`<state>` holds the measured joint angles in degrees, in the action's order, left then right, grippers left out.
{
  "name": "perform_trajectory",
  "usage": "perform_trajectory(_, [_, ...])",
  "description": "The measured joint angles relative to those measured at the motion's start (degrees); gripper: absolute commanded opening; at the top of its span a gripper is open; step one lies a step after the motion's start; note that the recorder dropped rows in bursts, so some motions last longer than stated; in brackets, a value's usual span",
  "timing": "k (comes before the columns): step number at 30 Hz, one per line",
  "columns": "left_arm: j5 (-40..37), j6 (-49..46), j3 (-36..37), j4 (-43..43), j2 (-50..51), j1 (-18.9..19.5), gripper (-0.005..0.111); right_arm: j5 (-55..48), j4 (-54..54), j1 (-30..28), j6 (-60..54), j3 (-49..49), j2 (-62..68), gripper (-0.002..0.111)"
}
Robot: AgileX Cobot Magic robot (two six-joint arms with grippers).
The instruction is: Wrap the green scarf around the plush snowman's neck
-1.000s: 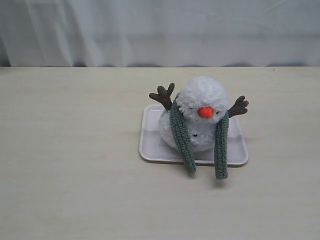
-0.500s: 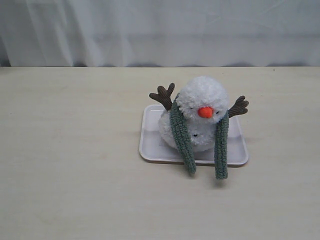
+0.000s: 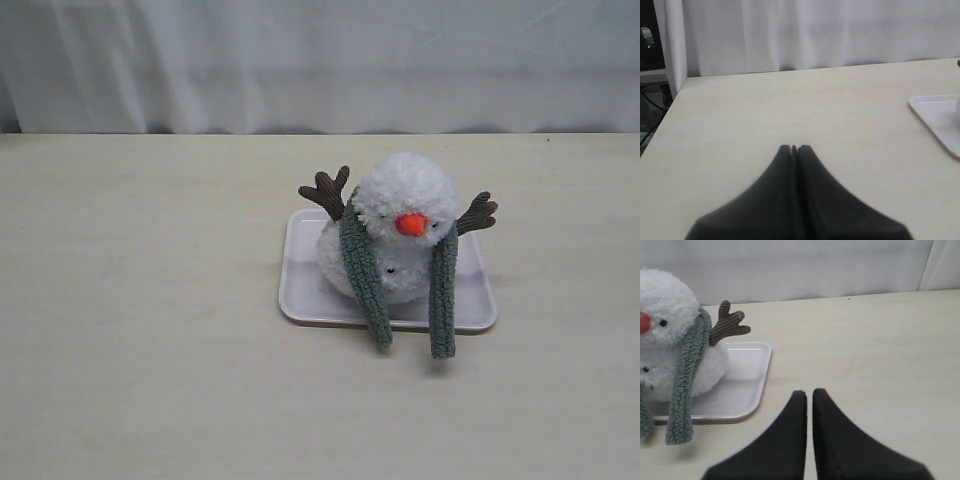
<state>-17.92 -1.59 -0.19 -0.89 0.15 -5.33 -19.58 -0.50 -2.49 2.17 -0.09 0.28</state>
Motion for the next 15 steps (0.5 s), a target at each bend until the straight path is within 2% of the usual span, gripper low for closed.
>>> perform_trajectory(11, [0.0, 0.0, 0.0, 0.0, 0.0, 0.0, 0.000, 0.0, 0.0, 0.0, 0.0, 0.0, 0.0, 0.004])
perform_trajectory(15, [0.0, -0.1, 0.0, 0.0, 0.0, 0.0, 0.000, 0.0, 0.0, 2.8, 0.0, 0.0, 0.0, 0.004])
